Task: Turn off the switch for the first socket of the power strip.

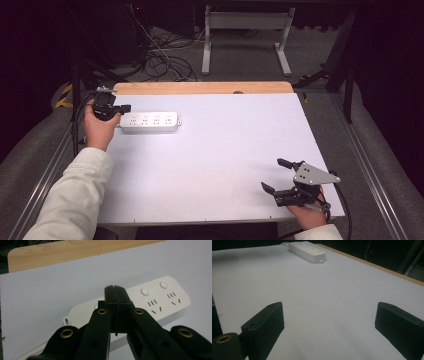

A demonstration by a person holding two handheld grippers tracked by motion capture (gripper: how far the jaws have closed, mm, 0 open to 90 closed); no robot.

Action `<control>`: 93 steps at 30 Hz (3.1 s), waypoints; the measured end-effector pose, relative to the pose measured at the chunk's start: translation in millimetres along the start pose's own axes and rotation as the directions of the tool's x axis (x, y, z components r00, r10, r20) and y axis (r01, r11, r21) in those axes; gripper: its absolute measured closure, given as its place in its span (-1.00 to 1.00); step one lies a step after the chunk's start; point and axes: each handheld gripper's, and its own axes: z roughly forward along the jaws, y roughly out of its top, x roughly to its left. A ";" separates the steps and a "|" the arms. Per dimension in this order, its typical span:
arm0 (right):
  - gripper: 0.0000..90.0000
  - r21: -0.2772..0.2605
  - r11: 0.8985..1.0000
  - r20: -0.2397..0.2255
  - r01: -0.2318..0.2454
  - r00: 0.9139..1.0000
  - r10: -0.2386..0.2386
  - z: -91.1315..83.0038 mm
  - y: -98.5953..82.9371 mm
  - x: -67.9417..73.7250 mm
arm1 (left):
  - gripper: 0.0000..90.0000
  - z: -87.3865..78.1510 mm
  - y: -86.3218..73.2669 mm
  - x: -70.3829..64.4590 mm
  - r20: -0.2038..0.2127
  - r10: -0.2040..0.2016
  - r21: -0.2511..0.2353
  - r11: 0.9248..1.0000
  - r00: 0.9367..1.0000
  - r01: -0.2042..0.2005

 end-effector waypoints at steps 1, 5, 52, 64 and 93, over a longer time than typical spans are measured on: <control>-0.79 -0.001 1.000 -0.001 0.001 1.000 -0.001 -0.1 0.0 0.0 | 1.00 1.4 0.0 0.5 -0.004 0.004 -0.004 1.000 1.000 -0.004; -0.79 0.000 1.000 -0.003 -0.003 1.000 0.003 -0.4 -0.1 0.2 | 1.00 5.4 0.2 -0.6 -0.014 -0.009 -0.007 1.000 1.000 0.009; -0.79 -0.003 1.000 -0.026 -0.026 0.999 0.026 0.6 -2.7 -2.8 | 1.00 48.5 -10.8 1.5 -0.107 0.036 0.065 0.997 0.994 -0.029; -0.79 -0.007 1.000 -0.032 -0.028 0.999 0.028 1.0 -2.7 -2.4 | 1.00 48.9 -12.7 4.6 -0.090 0.023 0.063 0.998 0.996 -0.018; -0.79 -0.004 1.000 -0.035 -0.025 0.999 0.025 1.0 -2.7 -1.6 | 1.00 49.7 -15.1 2.1 -0.105 0.047 0.053 0.998 0.993 -0.041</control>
